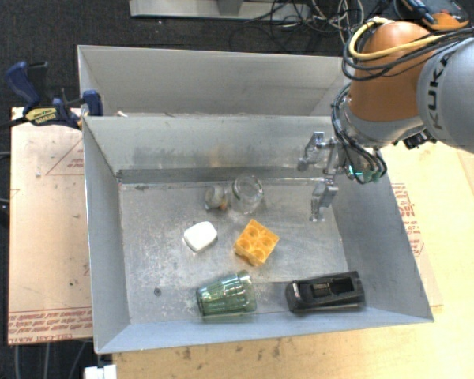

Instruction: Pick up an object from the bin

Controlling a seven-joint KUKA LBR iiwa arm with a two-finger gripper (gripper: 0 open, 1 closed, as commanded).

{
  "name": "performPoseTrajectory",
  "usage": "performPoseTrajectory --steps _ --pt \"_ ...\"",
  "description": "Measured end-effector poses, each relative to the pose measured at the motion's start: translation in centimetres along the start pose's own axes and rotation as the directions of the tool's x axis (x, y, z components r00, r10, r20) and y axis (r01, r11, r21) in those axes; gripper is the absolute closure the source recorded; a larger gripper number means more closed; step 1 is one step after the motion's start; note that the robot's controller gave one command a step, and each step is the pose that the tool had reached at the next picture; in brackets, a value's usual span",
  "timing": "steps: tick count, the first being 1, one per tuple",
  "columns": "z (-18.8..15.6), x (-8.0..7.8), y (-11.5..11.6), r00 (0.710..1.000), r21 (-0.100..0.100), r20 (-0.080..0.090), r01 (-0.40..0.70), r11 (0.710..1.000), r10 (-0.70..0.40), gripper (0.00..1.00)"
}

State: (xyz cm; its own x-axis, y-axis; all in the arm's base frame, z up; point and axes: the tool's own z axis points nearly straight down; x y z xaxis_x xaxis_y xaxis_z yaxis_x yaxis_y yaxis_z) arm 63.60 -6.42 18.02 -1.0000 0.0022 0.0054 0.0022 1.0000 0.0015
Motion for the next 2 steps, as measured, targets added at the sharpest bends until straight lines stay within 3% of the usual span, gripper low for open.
performPoseTrajectory --steps 1,2 --pt "-0.5 -0.2 0.0 1.0 0.001 0.007 0.001 1.0 -0.001 0.0" --pt "1.0 2.2 1.2 0.998 0.004 0.016 0.063 0.998 -0.063 0.0"
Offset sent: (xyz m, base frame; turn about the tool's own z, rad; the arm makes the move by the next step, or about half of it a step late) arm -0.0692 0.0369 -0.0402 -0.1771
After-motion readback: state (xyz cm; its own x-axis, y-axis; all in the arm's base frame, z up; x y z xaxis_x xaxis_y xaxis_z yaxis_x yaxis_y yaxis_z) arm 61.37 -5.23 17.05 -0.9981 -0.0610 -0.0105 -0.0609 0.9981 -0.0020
